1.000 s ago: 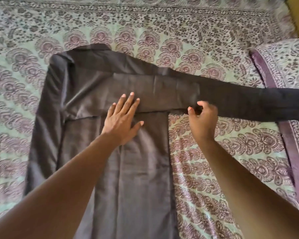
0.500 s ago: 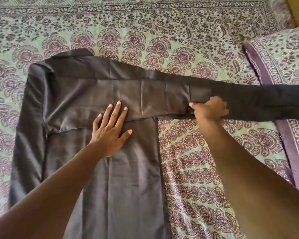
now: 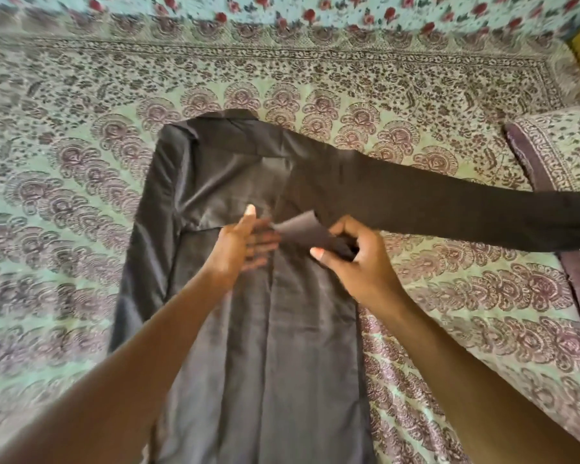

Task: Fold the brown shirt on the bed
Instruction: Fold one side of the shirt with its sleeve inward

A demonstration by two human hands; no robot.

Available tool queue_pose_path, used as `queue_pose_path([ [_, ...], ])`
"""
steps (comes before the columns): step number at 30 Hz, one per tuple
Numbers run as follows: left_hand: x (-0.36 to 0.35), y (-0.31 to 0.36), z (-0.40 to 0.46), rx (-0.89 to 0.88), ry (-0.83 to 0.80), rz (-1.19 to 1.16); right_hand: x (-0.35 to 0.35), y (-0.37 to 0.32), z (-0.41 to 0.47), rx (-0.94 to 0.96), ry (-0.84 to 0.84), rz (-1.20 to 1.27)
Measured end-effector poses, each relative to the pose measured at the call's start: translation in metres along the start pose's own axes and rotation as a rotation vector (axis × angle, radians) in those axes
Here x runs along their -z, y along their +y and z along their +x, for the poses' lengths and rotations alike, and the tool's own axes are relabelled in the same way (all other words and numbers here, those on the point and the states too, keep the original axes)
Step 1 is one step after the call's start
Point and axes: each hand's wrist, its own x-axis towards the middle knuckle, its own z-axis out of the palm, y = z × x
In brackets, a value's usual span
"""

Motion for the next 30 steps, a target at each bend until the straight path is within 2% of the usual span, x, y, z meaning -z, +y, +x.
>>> queue_pose_path([
  [2,0.025,0.005,-0.032,0.207,-0.048,-0.084,-0.027,-0.015,-0.024,0.010,-0.139,-0.014],
  [3,0.041,0.003,-0.046,0.241,-0.053,-0.076,-0.041,-0.021,-0.035,0.015,-0.199,-0.035],
  [8,0.128,-0.032,-0.104,0.127,0.130,0.062,-0.109,-0.039,-0.085,0.091,-0.386,-0.193],
  [12,0.168,-0.062,-0.141,0.144,0.152,0.146,-0.152,-0.041,-0.120,0.050,-0.479,-0.225],
  [20,0.194,-0.126,-0.171,0.064,0.243,0.309,-0.200,-0.024,-0.173,0.119,-0.696,-0.399],
  [26,0.202,-0.152,-0.188,-0.052,0.300,0.550,-0.219,-0.021,-0.201,0.194,-0.716,-0.400],
  [30,0.204,-0.159,-0.200,-0.011,0.295,0.628,-0.232,-0.012,-0.219,0.196,-0.775,-0.447],
])
